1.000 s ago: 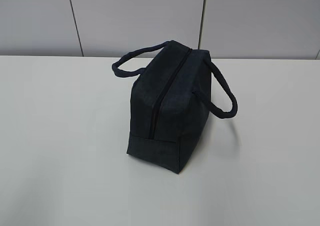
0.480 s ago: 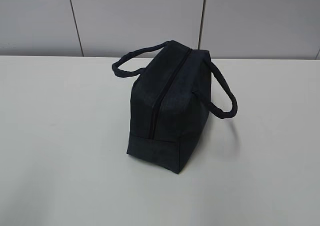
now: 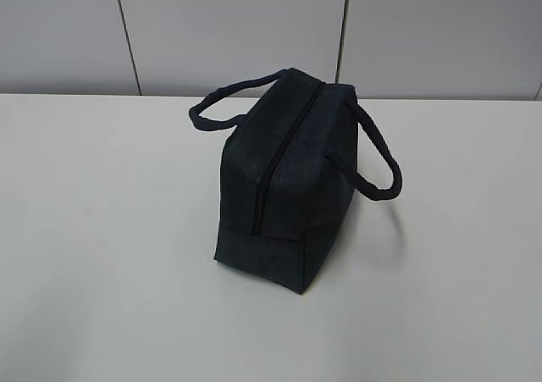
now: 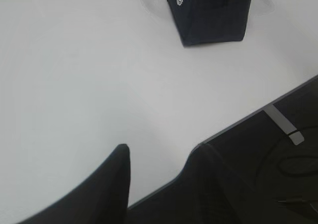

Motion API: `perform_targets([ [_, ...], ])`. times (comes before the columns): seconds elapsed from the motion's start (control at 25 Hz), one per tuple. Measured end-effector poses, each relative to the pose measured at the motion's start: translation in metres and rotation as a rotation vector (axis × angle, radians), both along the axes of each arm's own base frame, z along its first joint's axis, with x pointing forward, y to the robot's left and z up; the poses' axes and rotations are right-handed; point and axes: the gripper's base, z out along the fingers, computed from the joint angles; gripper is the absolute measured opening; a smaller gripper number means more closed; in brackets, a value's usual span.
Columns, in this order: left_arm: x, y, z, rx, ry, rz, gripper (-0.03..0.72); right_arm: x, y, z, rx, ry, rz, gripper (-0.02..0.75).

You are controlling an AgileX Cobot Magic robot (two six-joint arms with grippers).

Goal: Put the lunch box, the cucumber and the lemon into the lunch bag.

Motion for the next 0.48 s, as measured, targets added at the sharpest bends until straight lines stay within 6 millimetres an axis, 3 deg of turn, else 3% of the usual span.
perform_targets([
  [0.48,-0.0093,0.0083,-0.0007,-0.005,-0.076,0.064,0.259,0.0002,-0.0018,-0.0003,-0.018,-0.004,-0.013,0.442],
])
